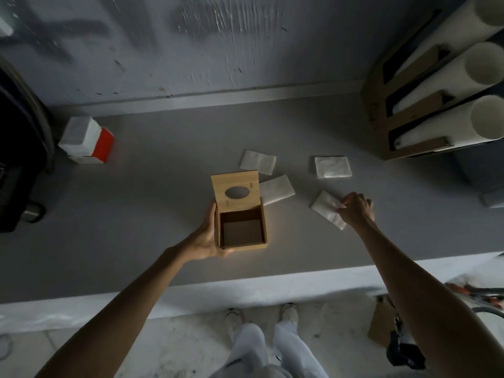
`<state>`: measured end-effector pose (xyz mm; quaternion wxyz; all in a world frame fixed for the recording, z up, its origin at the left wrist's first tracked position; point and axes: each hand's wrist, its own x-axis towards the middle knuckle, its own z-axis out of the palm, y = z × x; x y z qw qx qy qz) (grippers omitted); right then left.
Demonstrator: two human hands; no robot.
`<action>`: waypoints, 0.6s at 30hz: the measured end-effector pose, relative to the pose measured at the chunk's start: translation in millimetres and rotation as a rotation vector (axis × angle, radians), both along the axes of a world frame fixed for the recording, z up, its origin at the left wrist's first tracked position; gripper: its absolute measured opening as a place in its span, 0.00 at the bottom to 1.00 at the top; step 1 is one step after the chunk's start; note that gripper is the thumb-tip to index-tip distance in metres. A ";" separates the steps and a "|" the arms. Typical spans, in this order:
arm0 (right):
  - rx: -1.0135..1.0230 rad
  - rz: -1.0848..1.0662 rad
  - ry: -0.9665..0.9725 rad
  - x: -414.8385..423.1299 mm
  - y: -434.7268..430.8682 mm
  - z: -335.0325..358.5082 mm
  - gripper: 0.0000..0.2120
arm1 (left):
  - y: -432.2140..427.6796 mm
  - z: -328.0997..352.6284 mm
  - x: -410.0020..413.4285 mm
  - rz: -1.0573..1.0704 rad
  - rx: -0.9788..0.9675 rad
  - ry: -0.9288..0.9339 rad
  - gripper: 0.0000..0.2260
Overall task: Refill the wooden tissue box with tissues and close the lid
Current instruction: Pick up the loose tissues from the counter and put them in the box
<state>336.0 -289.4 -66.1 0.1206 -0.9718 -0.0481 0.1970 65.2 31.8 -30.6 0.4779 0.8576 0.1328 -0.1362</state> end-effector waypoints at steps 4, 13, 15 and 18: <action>0.074 -0.059 -0.035 -8.9 5.2 0.4 0.10 | 1.0 -5.9 -1.0 0.001 0.014 -0.003 0.58; 1.312 -0.582 0.674 -38.8 21.2 52.0 0.11 | -15.8 19.3 7.2 0.049 -0.151 -0.041 0.42; 1.270 -0.297 0.781 -61.3 55.3 78.5 0.14 | -4.5 1.7 -1.2 0.081 -0.139 0.031 0.47; 0.779 0.294 0.564 -100.5 112.1 103.8 0.11 | -2.0 -1.7 -6.8 0.033 -0.052 0.033 0.58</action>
